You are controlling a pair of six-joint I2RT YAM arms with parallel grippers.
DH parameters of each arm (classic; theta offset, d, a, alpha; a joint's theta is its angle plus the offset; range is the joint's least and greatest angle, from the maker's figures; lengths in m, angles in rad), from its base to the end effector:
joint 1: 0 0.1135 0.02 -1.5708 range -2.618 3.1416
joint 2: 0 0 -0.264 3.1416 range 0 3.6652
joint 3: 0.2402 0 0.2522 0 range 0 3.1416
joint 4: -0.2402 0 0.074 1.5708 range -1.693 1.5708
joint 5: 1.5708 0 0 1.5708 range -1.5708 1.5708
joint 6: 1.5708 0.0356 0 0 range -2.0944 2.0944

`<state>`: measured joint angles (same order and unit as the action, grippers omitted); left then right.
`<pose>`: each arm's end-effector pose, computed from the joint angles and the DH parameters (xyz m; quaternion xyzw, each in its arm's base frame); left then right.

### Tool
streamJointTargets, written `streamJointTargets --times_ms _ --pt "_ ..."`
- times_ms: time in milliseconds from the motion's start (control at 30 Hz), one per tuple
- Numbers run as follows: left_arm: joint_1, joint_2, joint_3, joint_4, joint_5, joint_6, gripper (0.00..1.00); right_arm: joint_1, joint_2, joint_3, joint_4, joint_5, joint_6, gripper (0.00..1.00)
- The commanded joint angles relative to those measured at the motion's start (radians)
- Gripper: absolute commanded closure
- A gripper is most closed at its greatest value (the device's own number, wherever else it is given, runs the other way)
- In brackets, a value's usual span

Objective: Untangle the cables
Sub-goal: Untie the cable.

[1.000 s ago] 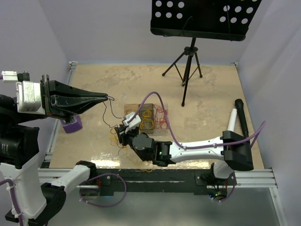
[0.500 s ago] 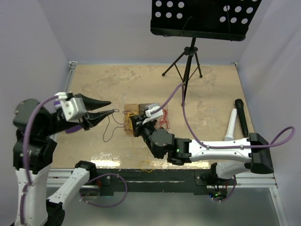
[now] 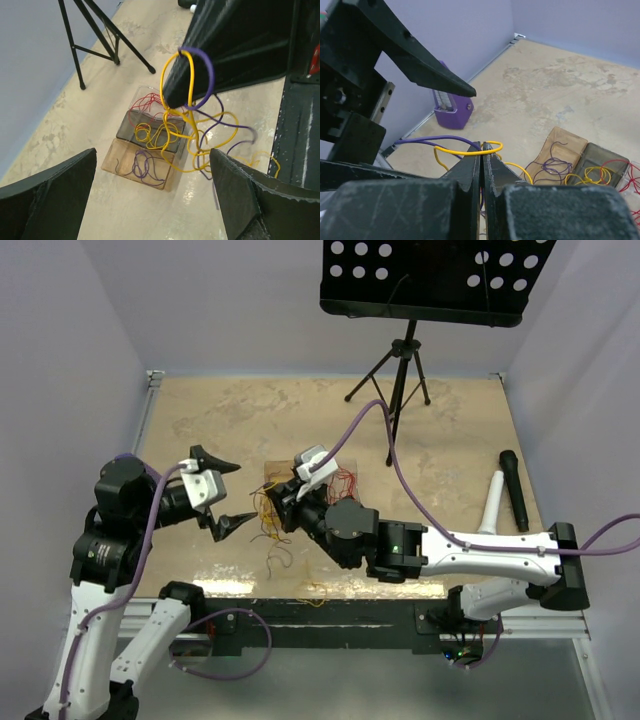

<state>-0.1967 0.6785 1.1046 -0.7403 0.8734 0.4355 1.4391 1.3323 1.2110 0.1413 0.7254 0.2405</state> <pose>0.0975 -0.0473 0.4051 0.4642 0.6195 -0.2763 0.5696 0.0639 0.3029 0.4020 -0.1599 0.6833 0.3313 0.6307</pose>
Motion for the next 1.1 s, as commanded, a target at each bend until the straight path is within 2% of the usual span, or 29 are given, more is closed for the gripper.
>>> streamJointTargets --times_ms 0,100,333,467,533,733,833,967,1000,1067 --pt "0.005 -0.031 -0.041 -0.002 -0.039 0.155 0.00 0.000 -0.067 0.070 -0.117 -0.108 -0.027 1.00" --pt "0.005 -0.045 -0.064 0.051 -0.004 0.115 0.00 0.001 -0.079 0.093 -0.132 -0.149 -0.032 1.00" --pt "0.005 -0.051 -0.068 0.241 0.162 -0.101 0.04 0.000 -0.055 0.125 -0.158 -0.161 -0.017 1.00" --pt "0.005 -0.017 0.000 0.194 0.321 -0.124 0.10 0.001 -0.047 0.127 -0.155 -0.161 -0.015 1.00" --pt "0.005 -0.010 0.012 0.179 0.355 -0.133 0.13 0.000 -0.045 0.130 -0.152 -0.161 -0.014 1.00" --pt "0.005 0.018 0.008 0.156 0.332 -0.104 0.41 0.001 -0.042 0.140 -0.149 -0.164 -0.017 1.00" --pt "0.005 0.016 -0.006 0.165 0.329 -0.110 0.64 0.000 -0.047 0.140 -0.151 -0.165 -0.015 1.00" --pt "0.005 0.019 -0.028 0.164 0.314 -0.104 0.70 0.000 -0.056 0.150 -0.147 -0.173 -0.013 1.00" --pt "0.005 0.023 -0.032 0.165 0.314 -0.103 0.74 0.000 -0.058 0.156 -0.147 -0.175 -0.015 1.00" --pt "0.005 0.023 -0.041 0.157 0.305 -0.093 0.89 0.000 -0.054 0.171 -0.155 -0.172 -0.015 1.00"
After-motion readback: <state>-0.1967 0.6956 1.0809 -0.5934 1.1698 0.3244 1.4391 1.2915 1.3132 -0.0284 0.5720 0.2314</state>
